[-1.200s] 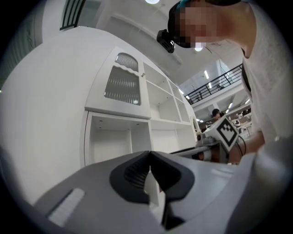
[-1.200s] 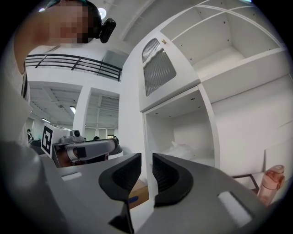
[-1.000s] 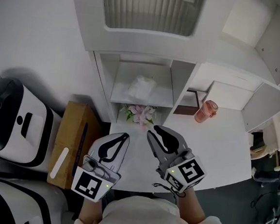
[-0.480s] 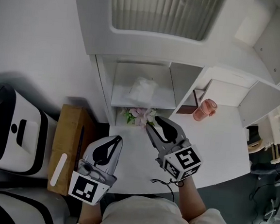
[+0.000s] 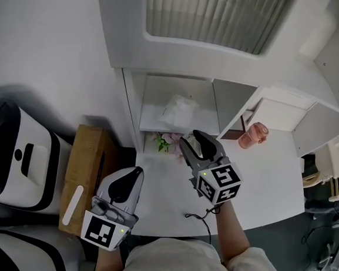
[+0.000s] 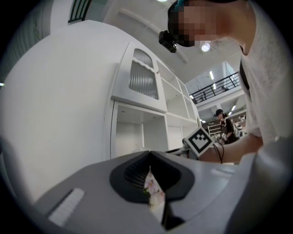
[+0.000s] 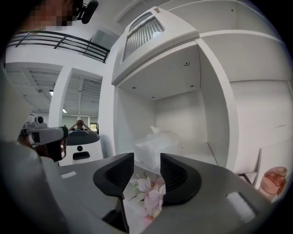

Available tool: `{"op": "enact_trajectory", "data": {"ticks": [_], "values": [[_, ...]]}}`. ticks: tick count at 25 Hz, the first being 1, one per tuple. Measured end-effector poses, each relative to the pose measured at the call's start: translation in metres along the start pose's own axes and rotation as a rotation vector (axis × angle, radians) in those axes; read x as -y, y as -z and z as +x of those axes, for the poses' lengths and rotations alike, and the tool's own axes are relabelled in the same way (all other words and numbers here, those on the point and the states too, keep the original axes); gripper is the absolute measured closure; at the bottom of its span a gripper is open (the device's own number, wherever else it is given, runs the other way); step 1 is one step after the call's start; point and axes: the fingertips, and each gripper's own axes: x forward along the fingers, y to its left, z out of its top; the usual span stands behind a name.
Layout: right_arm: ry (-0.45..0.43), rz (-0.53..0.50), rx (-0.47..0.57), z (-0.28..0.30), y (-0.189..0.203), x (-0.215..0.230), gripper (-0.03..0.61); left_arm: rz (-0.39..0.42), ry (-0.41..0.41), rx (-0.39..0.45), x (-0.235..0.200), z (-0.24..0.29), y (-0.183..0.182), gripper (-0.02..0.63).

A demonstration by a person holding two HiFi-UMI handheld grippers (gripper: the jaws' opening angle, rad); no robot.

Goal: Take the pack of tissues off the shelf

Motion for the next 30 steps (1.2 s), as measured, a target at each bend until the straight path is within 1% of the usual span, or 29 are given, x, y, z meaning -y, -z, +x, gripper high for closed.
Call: {"op": "enact_trajectory", "data": {"ticks": [4, 7, 8, 9, 11, 13, 17, 22, 25, 30], "values": [[0.004, -0.003, -0.017, 0.015, 0.004, 0.000, 0.393, -0.004, -0.017, -0.008, -0.005, -0.002, 0.003, 0.612], [0.032, 0.003, -0.012, 0.023, 0.004, 0.002, 0.397, -0.005, -0.034, -0.016, -0.010, -0.006, 0.005, 0.611], [0.045, 0.002, -0.011, 0.024, 0.004, 0.003, 0.444, -0.005, -0.040, -0.017, -0.012, -0.007, 0.006, 0.612], [0.055, -0.001, -0.008, 0.024, 0.004, 0.004, 0.509, -0.005, -0.046, -0.018, -0.013, -0.008, 0.005, 0.611], [0.058, 0.000, 0.006, 0.023, 0.003, 0.003, 0.543, -0.004, -0.056, -0.020, -0.017, -0.011, 0.005, 0.612], [0.050, 0.011, 0.023, 0.021, 0.001, 0.002, 0.560, -0.002, -0.063, -0.018, -0.019, -0.012, 0.005, 0.611], [0.042, -0.003, 0.037, 0.013, -0.002, -0.001, 0.569, 0.029, -0.065, 0.044, -0.021, -0.010, -0.005, 0.611], [0.042, -0.044, 0.053, -0.006, -0.008, -0.006, 0.574, 0.029, -0.035, 0.052, -0.012, -0.002, -0.007, 0.611], [0.041, -0.080, 0.055, -0.019, -0.011, -0.009, 0.574, 0.026, -0.014, 0.077, -0.004, 0.004, -0.011, 0.612], [0.046, -0.117, 0.063, -0.039, -0.016, -0.012, 0.574, 0.026, 0.024, 0.069, 0.010, 0.011, -0.013, 0.612]]}}
